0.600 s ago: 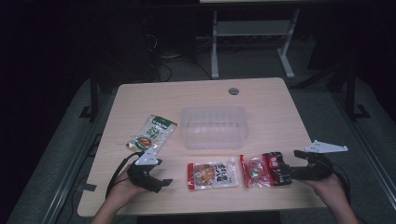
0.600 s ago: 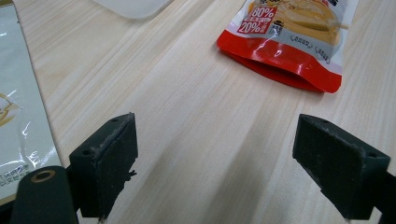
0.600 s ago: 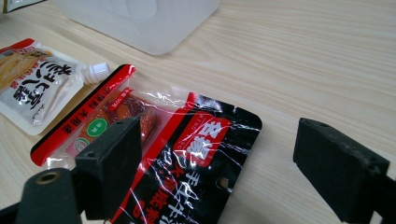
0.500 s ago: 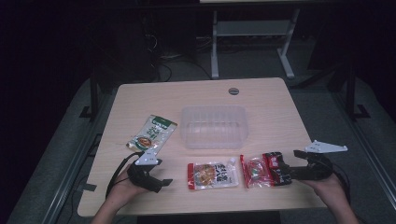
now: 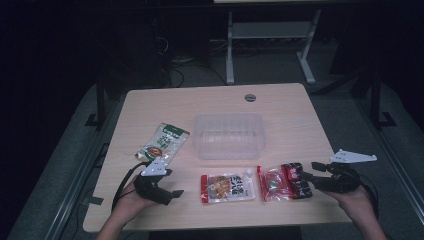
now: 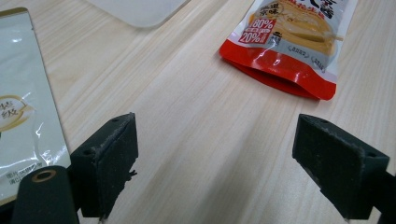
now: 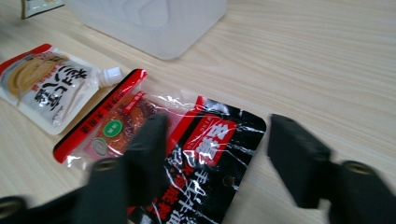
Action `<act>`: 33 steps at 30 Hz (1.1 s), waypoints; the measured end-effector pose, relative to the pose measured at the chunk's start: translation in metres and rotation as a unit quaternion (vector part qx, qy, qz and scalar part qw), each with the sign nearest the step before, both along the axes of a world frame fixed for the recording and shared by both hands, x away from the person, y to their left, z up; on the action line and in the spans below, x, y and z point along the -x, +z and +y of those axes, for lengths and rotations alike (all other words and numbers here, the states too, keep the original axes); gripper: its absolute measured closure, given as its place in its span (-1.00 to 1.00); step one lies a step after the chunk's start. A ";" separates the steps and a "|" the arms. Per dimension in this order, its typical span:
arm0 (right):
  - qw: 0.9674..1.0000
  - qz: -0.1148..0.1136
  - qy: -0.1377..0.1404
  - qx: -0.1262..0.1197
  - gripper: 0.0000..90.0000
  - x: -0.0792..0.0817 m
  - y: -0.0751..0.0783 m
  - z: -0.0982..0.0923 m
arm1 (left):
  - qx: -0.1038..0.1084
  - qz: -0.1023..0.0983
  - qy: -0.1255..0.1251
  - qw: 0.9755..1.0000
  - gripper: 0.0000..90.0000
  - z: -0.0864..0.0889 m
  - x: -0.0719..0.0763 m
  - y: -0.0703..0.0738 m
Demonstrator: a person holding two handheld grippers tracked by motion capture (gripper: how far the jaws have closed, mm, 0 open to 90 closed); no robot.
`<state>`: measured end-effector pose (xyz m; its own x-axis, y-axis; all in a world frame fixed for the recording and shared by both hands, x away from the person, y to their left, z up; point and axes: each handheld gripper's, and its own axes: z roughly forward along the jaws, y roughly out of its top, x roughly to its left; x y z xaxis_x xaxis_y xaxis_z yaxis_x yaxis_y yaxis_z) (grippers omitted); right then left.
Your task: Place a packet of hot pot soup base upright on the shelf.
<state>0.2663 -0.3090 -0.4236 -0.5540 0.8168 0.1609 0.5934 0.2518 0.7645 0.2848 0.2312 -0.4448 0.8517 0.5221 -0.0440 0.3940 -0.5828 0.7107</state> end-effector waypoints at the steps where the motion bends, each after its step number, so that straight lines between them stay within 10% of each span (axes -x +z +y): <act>1: 1.000 0.000 0.006 0.002 0.08 -0.001 0.000 0.000 | 0.002 0.000 0.001 1.000 -0.69 0.000 0.000 0.000; 9: 0.998 0.041 0.023 0.031 0.97 -0.006 -0.005 0.000 | 0.005 0.004 -0.001 1.000 -0.68 -0.001 0.002 -0.002; 22: 0.993 0.094 0.030 0.068 0.99 -0.026 -0.029 0.005 | 0.001 0.005 -0.010 1.000 -0.68 -0.007 0.004 -0.003; 33: 0.991 0.090 0.042 0.090 0.99 -0.053 -0.036 0.017 | 0.007 0.011 -0.015 1.000 -0.65 -0.016 0.007 0.000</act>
